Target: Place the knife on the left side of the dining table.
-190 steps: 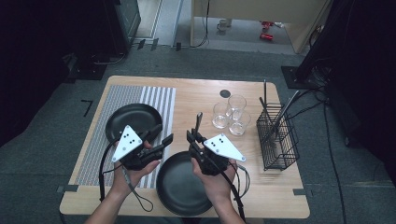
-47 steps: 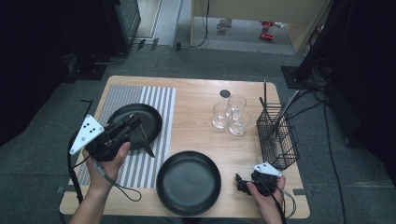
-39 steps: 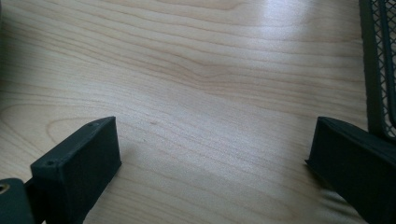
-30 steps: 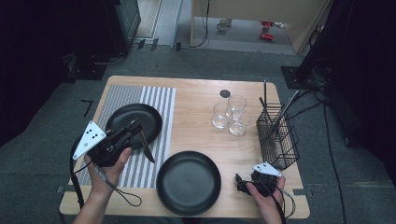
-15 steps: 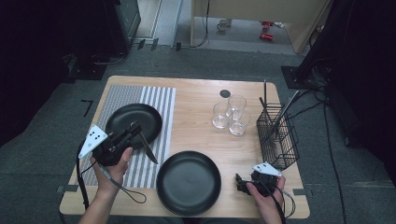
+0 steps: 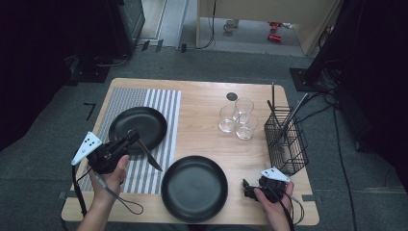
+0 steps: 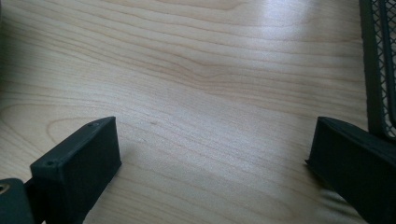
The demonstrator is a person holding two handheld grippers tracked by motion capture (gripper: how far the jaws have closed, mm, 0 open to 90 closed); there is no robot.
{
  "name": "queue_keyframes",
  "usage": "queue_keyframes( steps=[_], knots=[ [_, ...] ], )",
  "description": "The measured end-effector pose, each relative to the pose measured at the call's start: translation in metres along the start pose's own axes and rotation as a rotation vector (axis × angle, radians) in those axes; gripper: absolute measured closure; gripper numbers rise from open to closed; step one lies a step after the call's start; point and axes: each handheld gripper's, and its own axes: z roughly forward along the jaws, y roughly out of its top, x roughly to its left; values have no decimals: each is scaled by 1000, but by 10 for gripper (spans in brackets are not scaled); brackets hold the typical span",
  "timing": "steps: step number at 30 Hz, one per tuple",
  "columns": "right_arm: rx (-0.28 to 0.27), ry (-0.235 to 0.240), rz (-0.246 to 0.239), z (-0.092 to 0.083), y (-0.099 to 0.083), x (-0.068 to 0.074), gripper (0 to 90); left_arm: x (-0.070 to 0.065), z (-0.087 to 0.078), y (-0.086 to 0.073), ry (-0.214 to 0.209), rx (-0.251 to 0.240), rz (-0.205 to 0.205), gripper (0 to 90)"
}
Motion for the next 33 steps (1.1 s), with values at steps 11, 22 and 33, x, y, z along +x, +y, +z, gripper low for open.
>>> queue_keyframes(
  steps=[11,22,33],
  knots=[
    [0,0,0,0,0,0,19,31,-30,-7,63,48,-49,805],
    [2,-3,2,0,1,1,16,74,-54,-37,143,73,-144,734],
    [2,-2,3,1,1,1,16,107,-62,-62,163,109,-189,651]
  ],
)
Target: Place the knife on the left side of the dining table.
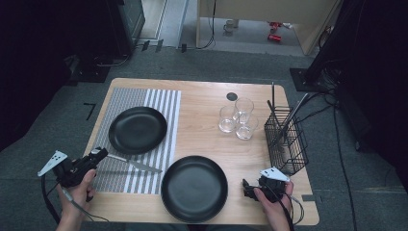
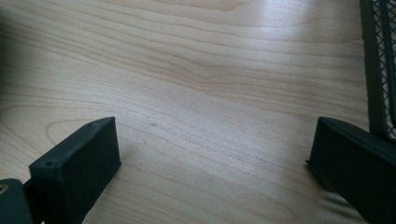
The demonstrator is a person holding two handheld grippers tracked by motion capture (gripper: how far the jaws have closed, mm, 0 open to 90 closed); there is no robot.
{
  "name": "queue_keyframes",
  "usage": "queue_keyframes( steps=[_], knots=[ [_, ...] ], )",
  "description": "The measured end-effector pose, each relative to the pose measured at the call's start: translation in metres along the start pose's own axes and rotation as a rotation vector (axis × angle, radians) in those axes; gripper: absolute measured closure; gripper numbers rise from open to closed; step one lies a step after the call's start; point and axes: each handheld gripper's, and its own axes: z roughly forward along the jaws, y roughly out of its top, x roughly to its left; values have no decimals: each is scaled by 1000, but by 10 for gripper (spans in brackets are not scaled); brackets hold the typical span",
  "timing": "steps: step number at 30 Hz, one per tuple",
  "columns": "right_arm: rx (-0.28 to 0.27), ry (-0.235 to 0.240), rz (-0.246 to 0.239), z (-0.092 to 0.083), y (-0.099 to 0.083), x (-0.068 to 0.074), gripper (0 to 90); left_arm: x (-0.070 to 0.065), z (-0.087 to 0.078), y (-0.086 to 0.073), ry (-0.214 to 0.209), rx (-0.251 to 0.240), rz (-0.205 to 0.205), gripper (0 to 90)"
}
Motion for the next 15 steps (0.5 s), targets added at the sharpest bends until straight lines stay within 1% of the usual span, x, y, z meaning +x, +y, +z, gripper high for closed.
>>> queue_keyframes(
  steps=[3,4,6,9,14,15],
  knots=[
    [0,0,0,0,0,0,16,7,1,-3,24,26,13,615],
    [0,0,0,0,0,0,16,9,1,-4,22,32,7,608],
    [0,0,0,0,0,0,16,14,2,-6,15,44,-19,608],
    [0,-1,0,0,0,0,16,16,3,-8,32,60,-43,600],
    [0,-1,0,0,0,0,16,21,5,-10,54,106,-73,574],
    [-1,-1,0,0,0,0,16,23,6,-11,56,120,-94,572]
  ],
)
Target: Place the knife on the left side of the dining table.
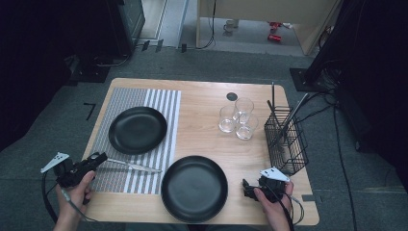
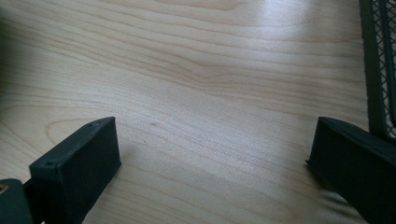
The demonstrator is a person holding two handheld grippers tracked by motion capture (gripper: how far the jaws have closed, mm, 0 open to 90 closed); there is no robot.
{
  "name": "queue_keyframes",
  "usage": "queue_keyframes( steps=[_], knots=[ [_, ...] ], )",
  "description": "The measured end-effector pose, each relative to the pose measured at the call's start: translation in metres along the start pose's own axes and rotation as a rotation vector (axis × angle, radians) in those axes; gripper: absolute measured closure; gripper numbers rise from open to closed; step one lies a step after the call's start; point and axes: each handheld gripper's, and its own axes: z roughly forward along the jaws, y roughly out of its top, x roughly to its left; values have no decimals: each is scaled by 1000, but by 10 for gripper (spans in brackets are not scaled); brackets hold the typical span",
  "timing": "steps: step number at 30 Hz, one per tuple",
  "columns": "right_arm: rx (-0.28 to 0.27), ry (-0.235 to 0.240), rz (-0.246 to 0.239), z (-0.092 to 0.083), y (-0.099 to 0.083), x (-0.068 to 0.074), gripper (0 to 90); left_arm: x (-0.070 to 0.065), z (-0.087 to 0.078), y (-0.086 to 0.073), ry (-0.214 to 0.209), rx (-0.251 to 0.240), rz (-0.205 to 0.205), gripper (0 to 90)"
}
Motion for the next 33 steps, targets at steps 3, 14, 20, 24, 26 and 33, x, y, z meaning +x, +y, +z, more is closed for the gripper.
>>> queue_keyframes(
  steps=[3,14,20,24,26,33],
  knots=[
    [0,0,0,0,0,0,16,4,2,-2,8,32,-32,557],
    [1,1,3,-1,-1,0,16,1,6,-5,138,140,-1,451],
    [0,0,3,-1,-1,0,17,-3,8,-8,201,156,34,500],
    [0,0,2,-2,-2,0,17,-5,8,-8,226,159,53,530],
    [0,0,2,-2,-2,0,17,-5,7,-8,230,158,44,552],
    [0,0,2,-2,-2,0,16,-12,5,-12,287,177,119,558]
  ],
)
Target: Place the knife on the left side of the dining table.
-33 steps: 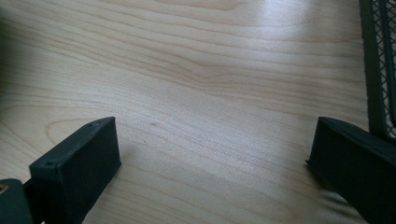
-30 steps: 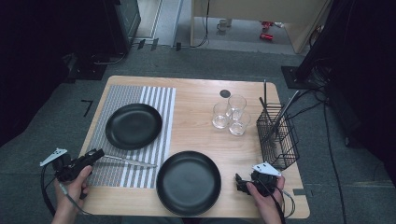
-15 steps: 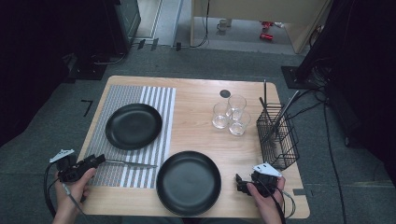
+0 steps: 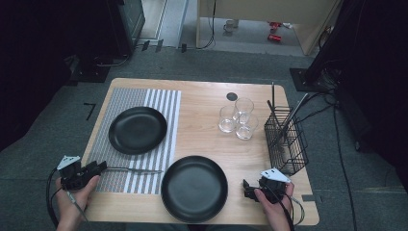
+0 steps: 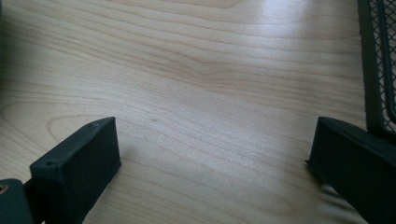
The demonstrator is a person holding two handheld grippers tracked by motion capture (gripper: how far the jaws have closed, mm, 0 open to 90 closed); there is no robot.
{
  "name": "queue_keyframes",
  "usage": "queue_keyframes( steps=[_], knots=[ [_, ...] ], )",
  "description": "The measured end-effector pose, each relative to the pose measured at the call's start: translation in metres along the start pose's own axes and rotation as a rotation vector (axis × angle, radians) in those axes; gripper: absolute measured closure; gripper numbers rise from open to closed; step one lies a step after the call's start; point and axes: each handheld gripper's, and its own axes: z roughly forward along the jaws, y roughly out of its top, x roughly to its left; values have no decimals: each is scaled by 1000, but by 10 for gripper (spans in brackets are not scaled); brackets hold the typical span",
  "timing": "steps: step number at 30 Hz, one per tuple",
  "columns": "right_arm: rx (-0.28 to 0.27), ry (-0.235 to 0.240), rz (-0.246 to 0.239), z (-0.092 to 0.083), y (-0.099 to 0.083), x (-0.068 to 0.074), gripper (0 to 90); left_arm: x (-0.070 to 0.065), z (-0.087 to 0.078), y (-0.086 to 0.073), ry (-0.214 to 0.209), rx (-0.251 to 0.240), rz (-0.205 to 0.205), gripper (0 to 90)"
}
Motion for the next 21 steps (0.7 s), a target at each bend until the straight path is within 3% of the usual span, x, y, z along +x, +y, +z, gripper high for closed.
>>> queue_keyframes(
  steps=[4,6,8,12,15,18,21],
  knots=[
    [0,-1,1,0,0,0,17,-1,-3,-1,23,-7,8,553],
    [0,-2,1,0,0,0,17,-2,-5,0,2,-29,-7,560],
    [0,-1,2,0,0,0,17,-9,-5,1,-46,-54,-17,615],
    [0,-2,1,0,0,0,16,-33,2,1,-125,-51,28,769],
    [0,-2,1,0,0,0,16,-52,14,0,-158,-20,72,808],
    [0,-2,1,0,0,0,17,-60,22,-2,-153,14,122,818],
    [-1,-1,1,0,0,0,17,-60,25,-5,-173,50,140,841]
  ],
)
